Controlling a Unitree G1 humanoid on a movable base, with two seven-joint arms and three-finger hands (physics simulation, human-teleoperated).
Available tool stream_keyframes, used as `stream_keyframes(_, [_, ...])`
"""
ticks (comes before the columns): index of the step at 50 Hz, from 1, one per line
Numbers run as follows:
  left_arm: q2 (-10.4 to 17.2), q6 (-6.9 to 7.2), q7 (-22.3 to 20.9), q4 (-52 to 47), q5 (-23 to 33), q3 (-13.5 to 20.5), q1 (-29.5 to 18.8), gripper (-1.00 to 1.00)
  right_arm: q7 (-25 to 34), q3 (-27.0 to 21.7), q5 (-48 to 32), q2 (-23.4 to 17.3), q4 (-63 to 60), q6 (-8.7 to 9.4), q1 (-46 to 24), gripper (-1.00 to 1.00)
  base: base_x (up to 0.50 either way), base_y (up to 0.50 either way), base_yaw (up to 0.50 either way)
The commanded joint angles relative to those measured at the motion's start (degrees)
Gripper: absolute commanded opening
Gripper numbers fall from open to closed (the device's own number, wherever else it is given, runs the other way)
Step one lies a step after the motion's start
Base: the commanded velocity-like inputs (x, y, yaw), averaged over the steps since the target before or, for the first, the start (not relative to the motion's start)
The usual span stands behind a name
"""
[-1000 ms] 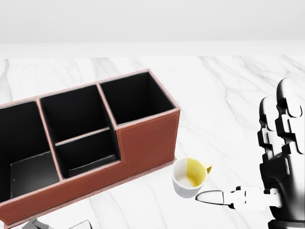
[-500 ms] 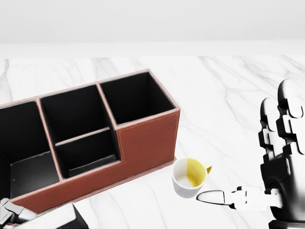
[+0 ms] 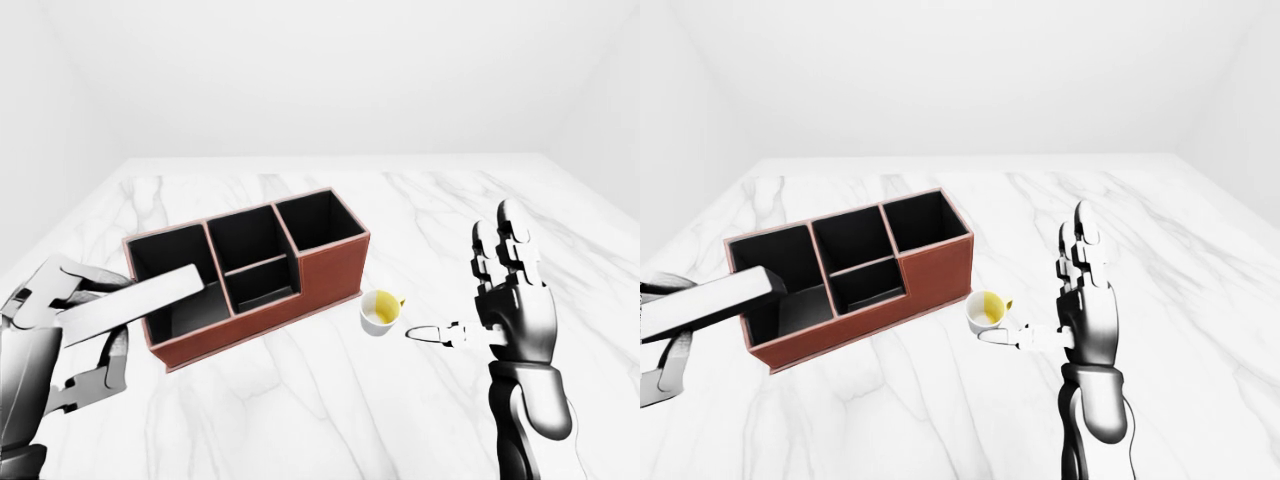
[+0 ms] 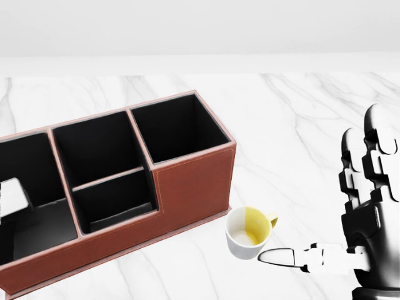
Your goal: Pick up the book and place it in the front compartment of the caddy.
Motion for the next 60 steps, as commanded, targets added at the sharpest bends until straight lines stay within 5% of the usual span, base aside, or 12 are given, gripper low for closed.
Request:
stream_keyframes(1, [6.7,0.0,0.0,-3.0,9.6,6.0,-17.7,-1.0,0.0,-0.2,0.2,0.0,-0.2,0.0,-0.1,0.99,0.0,0.0,0.0])
stream_keyframes(2, [9.8,0.0,0.0,-3.0,13.6,2.9,-20.5,-1.0,0.0,-0.2,0.2,0.0,-0.3,0.0,-0.2,0.99,0.0,0.0,0.0])
stream_keyframes(4, [11.7,0.0,0.0,-3.0,16.4,1.0,-22.3,-1.0,0.0,-0.2,0.2,0.0,-0.1,0.0,-0.2,0.99,0.0,0.0,0.0])
stream_keyframes(16, [17.6,0.0,0.0,-3.0,23.7,-5.5,-27.1,-0.98,0.0,-0.5,0.3,-0.2,1.7,0.0,-0.8,0.99,0.0,0.0,0.0])
stream_keyframes(18, [20.2,0.0,0.0,-3.0,26.1,-9.4,-28.6,-0.96,0.0,-0.4,0.3,-0.1,1.6,0.0,-0.4,0.99,0.0,0.0,0.0])
stream_keyframes(23, [20.8,0.0,0.0,-3.0,26.1,-9.8,-28.5,-0.96,0.0,-0.4,0.3,-0.1,1.6,0.0,-0.4,0.99,0.0,0.0,0.0])
stream_keyframes(25, [23.3,0.0,0.0,-3.0,27.7,-16.2,-29.9,-0.94,-0.2,-0.2,0.1,0.0,1.0,0.0,-0.2,0.99,0.0,0.0,0.0])
stream_keyframes(29, [24.9,0.0,0.0,-3.0,25.7,-17.4,-29.2,-0.94,-0.2,-0.1,0.1,0.0,1.0,0.0,-0.2,0.99,0.0,0.0,0.0])
stream_keyframes(32, [27.0,0.0,0.0,-3.0,22.4,-21.4,-29.5,-0.93,-0.3,-0.1,-0.1,0.0,1.2,0.0,0.0,0.99,0.0,0.0,0.0])
stream_keyframes(43, [30.0,0.0,0.0,-1.5,14.3,-24.4,-31.3,-0.93,-0.3,-0.6,-0.1,-0.1,1.7,0.0,-0.4,0.99,0.0,0.0,0.0])
stream_keyframes(60, [28.3,0.0,0.0,1.4,3.2,-24.3,-30.0,-0.94,0.0,-1.1,-0.5,0.0,0.9,0.0,0.2,0.99,0.0,0.0,0.0])
